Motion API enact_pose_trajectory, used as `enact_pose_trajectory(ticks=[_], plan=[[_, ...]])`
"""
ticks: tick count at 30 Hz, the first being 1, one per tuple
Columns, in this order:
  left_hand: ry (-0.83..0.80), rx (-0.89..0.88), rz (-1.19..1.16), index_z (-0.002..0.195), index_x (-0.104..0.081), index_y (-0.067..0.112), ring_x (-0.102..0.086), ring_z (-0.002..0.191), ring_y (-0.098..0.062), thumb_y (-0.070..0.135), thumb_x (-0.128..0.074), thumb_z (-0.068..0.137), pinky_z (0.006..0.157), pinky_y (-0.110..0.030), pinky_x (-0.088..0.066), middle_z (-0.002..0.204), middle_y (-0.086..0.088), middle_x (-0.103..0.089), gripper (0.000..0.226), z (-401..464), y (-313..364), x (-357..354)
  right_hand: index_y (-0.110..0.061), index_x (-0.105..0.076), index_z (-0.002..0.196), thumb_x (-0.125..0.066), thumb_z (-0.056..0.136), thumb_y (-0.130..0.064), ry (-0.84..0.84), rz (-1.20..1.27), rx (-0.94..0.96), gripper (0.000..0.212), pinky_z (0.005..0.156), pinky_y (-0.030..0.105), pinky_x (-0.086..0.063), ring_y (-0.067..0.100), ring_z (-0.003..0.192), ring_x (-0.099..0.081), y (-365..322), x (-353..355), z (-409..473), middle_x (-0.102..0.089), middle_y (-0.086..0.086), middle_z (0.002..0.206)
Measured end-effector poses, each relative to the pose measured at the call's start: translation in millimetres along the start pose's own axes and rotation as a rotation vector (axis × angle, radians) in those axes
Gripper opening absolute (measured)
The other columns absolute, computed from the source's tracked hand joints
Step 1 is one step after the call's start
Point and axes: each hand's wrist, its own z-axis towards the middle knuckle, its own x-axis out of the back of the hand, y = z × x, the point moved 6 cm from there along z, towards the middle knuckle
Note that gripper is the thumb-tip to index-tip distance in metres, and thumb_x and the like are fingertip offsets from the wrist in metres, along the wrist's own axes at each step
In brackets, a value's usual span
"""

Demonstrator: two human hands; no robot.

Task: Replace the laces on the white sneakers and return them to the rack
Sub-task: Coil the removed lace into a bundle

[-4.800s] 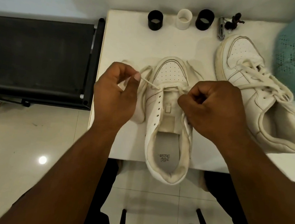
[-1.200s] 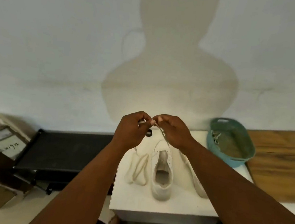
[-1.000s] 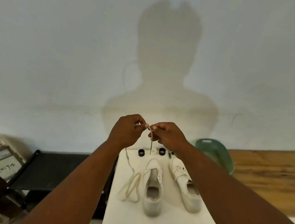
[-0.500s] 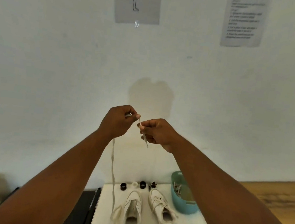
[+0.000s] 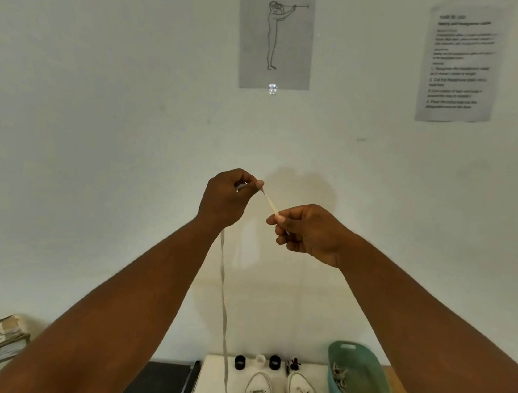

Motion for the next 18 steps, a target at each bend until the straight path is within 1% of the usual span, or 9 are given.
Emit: enact_pose_trajectory(ticks=[2, 6, 8, 10, 11, 13, 15, 16, 18], plan=[[0.017, -0.006, -0.002, 0.083, -0.073, 0.026, -0.056, 0.069, -0.008, 0.046, -0.073, 0.091, 0.066, -0.025, -0.043, 0.073, 0.008, -0.066, 0.022, 9.2, -0.1, 5.1, -0.005, -0.074, 0.109, -0.062, 0.101, -0.020, -0.016, 0.023, 0.027, 0.021, 0.070, 0.025, -0.054, 0.016, 0.077, -0.069, -11.4, -2.8, 6.8, -0.070, 0.003, 0.082], [0.044, -0.007, -0.037, 0.079, -0.071, 0.027, -0.057, 0.068, -0.005, 0.043, -0.073, 0.092, 0.067, -0.024, -0.046, 0.070, 0.010, -0.065, 0.020, 20.6, 1.9, 4.5, -0.007, -0.074, 0.108, -0.063, 0.099, -0.019, -0.062, 0.129, 0.125, 0.018, 0.071, 0.024, -0.056, 0.018, 0.083, -0.072, -41.1, -9.5, 18.7, -0.072, 0.005, 0.088], [0.011, 0.000, -0.060, 0.077, -0.072, 0.024, -0.055, 0.064, -0.004, 0.035, -0.071, 0.094, 0.067, -0.028, -0.047, 0.066, 0.012, -0.063, 0.020, 21.5, 4.4, -3.9, -0.006, -0.073, 0.109, -0.063, 0.099, -0.018, -0.012, 0.212, 0.214, 0.018, 0.073, 0.024, -0.057, 0.019, 0.086, -0.073, -59.2, -9.4, 24.0, -0.074, 0.007, 0.091], [-0.029, 0.007, -0.082, 0.080, -0.073, 0.017, -0.049, 0.059, -0.004, 0.032, -0.065, 0.098, 0.064, -0.028, -0.044, 0.065, 0.009, -0.059, 0.025, 16.7, 11.5, -14.8, -0.006, -0.073, 0.109, -0.063, 0.099, -0.016, 0.091, 0.253, 0.321, 0.017, 0.076, 0.026, -0.059, 0.021, 0.089, -0.074, -76.7, -2.8, 31.5, -0.075, 0.009, 0.094], [-0.047, 0.003, -0.083, 0.082, -0.073, 0.016, -0.048, 0.059, -0.004, 0.034, -0.061, 0.101, 0.063, -0.026, -0.043, 0.065, 0.009, -0.059, 0.029, 12.7, 16.1, -19.4, -0.005, -0.073, 0.109, -0.063, 0.100, -0.015, 0.150, 0.235, 0.371, 0.017, 0.079, 0.029, -0.060, 0.023, 0.091, -0.075, -84.2, 2.3, 35.6, -0.076, 0.010, 0.095], [-0.083, -0.042, -0.060, 0.085, -0.074, 0.022, -0.052, 0.062, -0.004, 0.037, -0.055, 0.105, 0.063, -0.019, -0.043, 0.069, 0.013, -0.063, 0.031, 3.8, 25.4, -25.8, -0.005, -0.073, 0.111, -0.064, 0.099, -0.015, 0.260, 0.117, 0.456, 0.018, 0.078, 0.032, -0.061, 0.025, 0.093, -0.076, -94.3, 15.5, 43.6, -0.076, 0.012, 0.096], [-0.118, -0.112, 0.025, 0.086, -0.073, 0.031, -0.061, 0.075, -0.003, 0.039, -0.051, 0.106, 0.066, -0.010, -0.042, 0.078, 0.013, -0.071, 0.031, -2.6, 34.9, -27.9, -0.005, -0.074, 0.111, -0.066, 0.098, -0.014, 0.317, -0.014, 0.504, 0.017, 0.072, 0.024, -0.058, 0.018, 0.089, -0.076, -97.9, 26.6, 50.4, -0.077, 0.010, 0.094], [-0.130, -0.142, 0.065, 0.085, -0.073, 0.032, -0.062, 0.077, -0.002, 0.040, -0.050, 0.106, 0.065, -0.010, -0.042, 0.077, 0.014, -0.071, 0.032, -4.0, 39.1, -27.3, -0.003, -0.075, 0.110, -0.066, 0.098, -0.011, 0.319, -0.068, 0.518, 0.017, 0.071, 0.019, -0.056, 0.013, 0.087, -0.075, -97.9, 29.7, 53.2, -0.077, 0.008, 0.093], [-0.148, -0.184, 0.087, 0.081, -0.072, 0.029, -0.059, 0.066, -0.001, 0.038, -0.051, 0.106, 0.059, -0.013, -0.037, 0.064, 0.021, -0.064, 0.034, -4.2, 47.4, -23.9, -0.005, -0.076, 0.106, -0.066, 0.098, -0.009, 0.286, -0.181, 0.516, 0.014, 0.079, 0.019, -0.055, 0.010, 0.089, -0.074, -93.0, 33.4, 58.4, -0.077, 0.004, 0.093]])
